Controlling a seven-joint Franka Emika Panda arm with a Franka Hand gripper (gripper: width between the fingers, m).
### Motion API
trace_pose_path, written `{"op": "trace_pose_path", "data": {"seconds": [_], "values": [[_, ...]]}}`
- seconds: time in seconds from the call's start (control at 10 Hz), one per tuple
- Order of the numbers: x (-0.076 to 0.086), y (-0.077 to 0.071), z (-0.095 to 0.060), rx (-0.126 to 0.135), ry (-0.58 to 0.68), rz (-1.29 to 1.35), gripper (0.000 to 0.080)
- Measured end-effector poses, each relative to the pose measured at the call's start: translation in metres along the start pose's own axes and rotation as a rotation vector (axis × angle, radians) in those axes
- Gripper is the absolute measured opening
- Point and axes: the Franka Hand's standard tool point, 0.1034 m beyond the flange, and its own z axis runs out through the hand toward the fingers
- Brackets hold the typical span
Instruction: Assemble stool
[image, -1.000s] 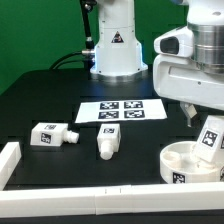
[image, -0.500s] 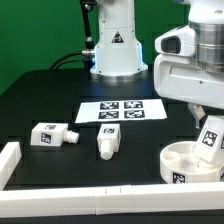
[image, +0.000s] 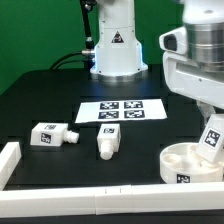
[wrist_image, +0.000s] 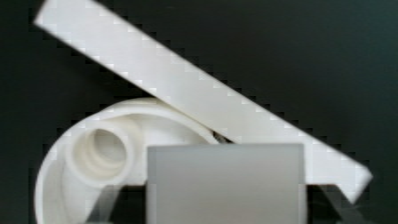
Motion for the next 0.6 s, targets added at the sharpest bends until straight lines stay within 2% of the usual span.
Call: {"op": "trace_pose_path", "data": {"seconds": [0.2, 0.3, 0.6], "values": [[0.0109, -0.0037, 0.0003, 0.195, 0.009, 0.307, 0.0334], [0.0136, -0.0039, -0.0010, 0.211, -0.006, 0.363, 0.0334], [0.0104, -0.0052, -0.0007, 0.215, -0.032, 0.560, 0.0334]]}}
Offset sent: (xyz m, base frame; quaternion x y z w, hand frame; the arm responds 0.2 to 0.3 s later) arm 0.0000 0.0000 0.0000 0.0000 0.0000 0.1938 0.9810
